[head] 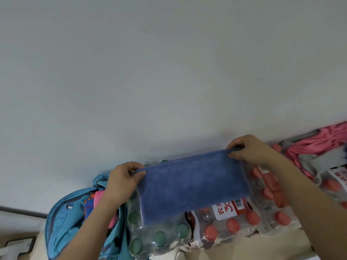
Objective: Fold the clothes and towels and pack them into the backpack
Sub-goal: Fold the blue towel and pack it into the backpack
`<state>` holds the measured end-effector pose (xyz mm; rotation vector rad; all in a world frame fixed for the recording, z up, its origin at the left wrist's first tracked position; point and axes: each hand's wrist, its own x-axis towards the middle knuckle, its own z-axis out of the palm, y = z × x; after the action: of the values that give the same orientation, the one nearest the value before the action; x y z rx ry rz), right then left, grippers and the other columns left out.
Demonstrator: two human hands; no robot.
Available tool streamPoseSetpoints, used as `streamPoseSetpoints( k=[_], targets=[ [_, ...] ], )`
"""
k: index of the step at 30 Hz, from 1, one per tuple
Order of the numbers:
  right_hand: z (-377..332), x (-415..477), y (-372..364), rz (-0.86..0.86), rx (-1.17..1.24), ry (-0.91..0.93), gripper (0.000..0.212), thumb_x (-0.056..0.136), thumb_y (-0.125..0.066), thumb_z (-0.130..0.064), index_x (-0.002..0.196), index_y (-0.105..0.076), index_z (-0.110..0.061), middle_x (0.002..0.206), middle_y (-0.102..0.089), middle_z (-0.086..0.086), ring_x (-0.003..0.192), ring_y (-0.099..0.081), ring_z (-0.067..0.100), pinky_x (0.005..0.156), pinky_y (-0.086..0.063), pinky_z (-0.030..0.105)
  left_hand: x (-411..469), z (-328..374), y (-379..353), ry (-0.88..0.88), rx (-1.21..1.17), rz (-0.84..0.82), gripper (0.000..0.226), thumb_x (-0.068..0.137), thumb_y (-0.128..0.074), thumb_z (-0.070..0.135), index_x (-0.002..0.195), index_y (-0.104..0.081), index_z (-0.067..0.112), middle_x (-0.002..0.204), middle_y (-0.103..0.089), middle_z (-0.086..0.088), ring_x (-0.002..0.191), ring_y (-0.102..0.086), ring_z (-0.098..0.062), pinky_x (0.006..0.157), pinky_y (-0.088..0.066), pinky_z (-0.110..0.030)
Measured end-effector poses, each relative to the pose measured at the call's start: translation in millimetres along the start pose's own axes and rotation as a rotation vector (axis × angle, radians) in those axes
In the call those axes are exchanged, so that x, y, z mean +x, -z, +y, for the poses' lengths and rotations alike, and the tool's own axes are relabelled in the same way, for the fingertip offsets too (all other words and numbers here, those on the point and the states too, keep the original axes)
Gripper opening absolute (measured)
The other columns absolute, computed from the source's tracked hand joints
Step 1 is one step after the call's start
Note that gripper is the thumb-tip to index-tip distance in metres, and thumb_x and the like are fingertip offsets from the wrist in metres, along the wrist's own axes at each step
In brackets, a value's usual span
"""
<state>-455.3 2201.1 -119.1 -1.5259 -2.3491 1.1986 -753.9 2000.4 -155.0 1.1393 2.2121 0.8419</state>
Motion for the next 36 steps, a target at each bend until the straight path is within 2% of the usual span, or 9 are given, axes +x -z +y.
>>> streamPoseSetpoints(
  k=[4, 8, 11, 16, 19, 24, 29, 31, 36],
  targets=[
    [-25.8, -24.4, 38.8, 0.143, 0.056, 0.101, 0.018, 0.074, -0.068, 0.004, 0.074, -0.072, -0.013, 0.07, -0.069, 0.0, 0.056, -0.059, -0.002, 0.052, -0.046, 0.012, -13.4, 32.1, 25.5, -0.32, 0.001, 0.343, 0.022, 0.078, -0.072, 0.003, 0.081, -0.068, 0.025, 0.084, -0.064, 0.013, 0.075, -0.055, -0.003, 0.066, -0.04, -0.012],
    [-26.0, -62.7, 49.8, 0.36, 0.024, 0.2, 0.02, 0.07, -0.069, 0.005, 0.073, -0.068, -0.015, 0.074, -0.067, -0.005, 0.062, -0.059, 0.003, 0.058, -0.045, 0.016, -38.1, 41.3, 28.3, -0.56, 0.169, 0.453, 0.016, 0.072, -0.065, 0.008, 0.084, -0.072, 0.015, 0.087, -0.059, 0.011, 0.075, -0.05, -0.004, 0.069, -0.04, -0.011],
    [8.4, -87.1, 9.3, 0.432, -0.091, 0.231, 0.032, 0.061, -0.068, 0.012, 0.067, -0.063, -0.018, 0.071, -0.061, -0.01, 0.068, -0.059, 0.007, 0.061, -0.043, 0.022, -60.1, 17.4, 4.9, -0.608, 0.249, 0.322, 0.014, 0.07, -0.056, 0.015, 0.075, -0.069, 0.016, 0.082, -0.059, 0.011, 0.078, -0.049, -0.006, 0.072, -0.036, -0.012],
    [85.5, -114.4, -75.1, 0.29, -0.154, 0.256, 0.054, 0.055, -0.066, 0.014, 0.074, -0.05, -0.034, 0.078, -0.051, -0.015, 0.067, -0.053, 0.009, 0.06, -0.045, 0.027, -94.0, -33.0, -36.2, -0.51, 0.378, 0.102, 0.016, 0.062, -0.047, 0.012, 0.066, -0.057, 0.025, 0.073, -0.05, 0.015, 0.07, -0.045, -0.006, 0.058, -0.038, -0.018],
    [96.3, -128.2, -89.4, 0.262, -0.16, 0.25, 0.045, 0.059, -0.069, 0.013, 0.083, -0.059, -0.024, 0.088, -0.054, -0.012, 0.075, -0.058, 0.013, 0.064, -0.05, 0.03, -106.9, -39.7, -46.7, -0.45, 0.463, 0.061, 0.027, 0.051, -0.054, 0.0, 0.065, -0.056, 0.023, 0.07, -0.051, 0.011, 0.067, -0.049, -0.014, 0.053, -0.044, -0.029],
    [97.6, -136.1, -83.7, 0.211, -0.201, 0.273, 0.025, 0.077, -0.071, -0.017, 0.1, -0.065, -0.022, 0.096, -0.055, -0.012, 0.088, -0.056, 0.009, 0.075, -0.048, 0.027, -120.8, -18.3, -52.4, -0.381, 0.649, 0.023, 0.043, 0.035, -0.065, -0.015, 0.06, -0.058, 0.019, 0.063, -0.052, 0.006, 0.057, -0.052, -0.023, 0.043, -0.037, -0.028],
    [98.4, -135.9, -76.0, 0.19, -0.305, 0.363, 0.018, 0.08, -0.073, -0.027, 0.097, -0.071, -0.02, 0.089, -0.06, -0.008, 0.084, -0.056, 0.017, 0.07, -0.043, 0.029, -130.3, 44.9, -99.7, -0.509, 0.431, -0.028, 0.014, 0.076, -0.053, 0.018, 0.071, -0.066, 0.021, 0.074, -0.061, 0.008, 0.069, -0.056, -0.017, 0.053, -0.048, -0.029],
    [99.2, -136.6, -72.4, 0.181, -0.28, 0.359, 0.018, 0.085, -0.069, -0.029, 0.099, -0.071, -0.02, 0.092, -0.061, -0.007, 0.087, -0.055, 0.016, 0.073, -0.042, 0.027, -129.3, 64.3, -126.3, -0.54, 0.384, -0.063, 0.022, 0.081, -0.047, 0.029, 0.072, -0.066, 0.023, 0.074, -0.061, 0.009, 0.07, -0.056, -0.015, 0.054, -0.049, -0.03],
    [100.8, -135.4, -67.2, 0.14, -0.347, 0.377, 0.025, 0.087, -0.066, -0.026, 0.111, -0.069, -0.018, 0.103, -0.061, -0.004, 0.097, -0.054, 0.017, 0.081, -0.042, 0.027, -120.5, 73.5, -156.4, -0.535, 0.451, -0.115, 0.01, 0.08, -0.064, 0.025, 0.081, -0.072, 0.018, 0.079, -0.064, 0.003, 0.073, -0.059, -0.02, 0.058, -0.051, -0.034]
  ],
)
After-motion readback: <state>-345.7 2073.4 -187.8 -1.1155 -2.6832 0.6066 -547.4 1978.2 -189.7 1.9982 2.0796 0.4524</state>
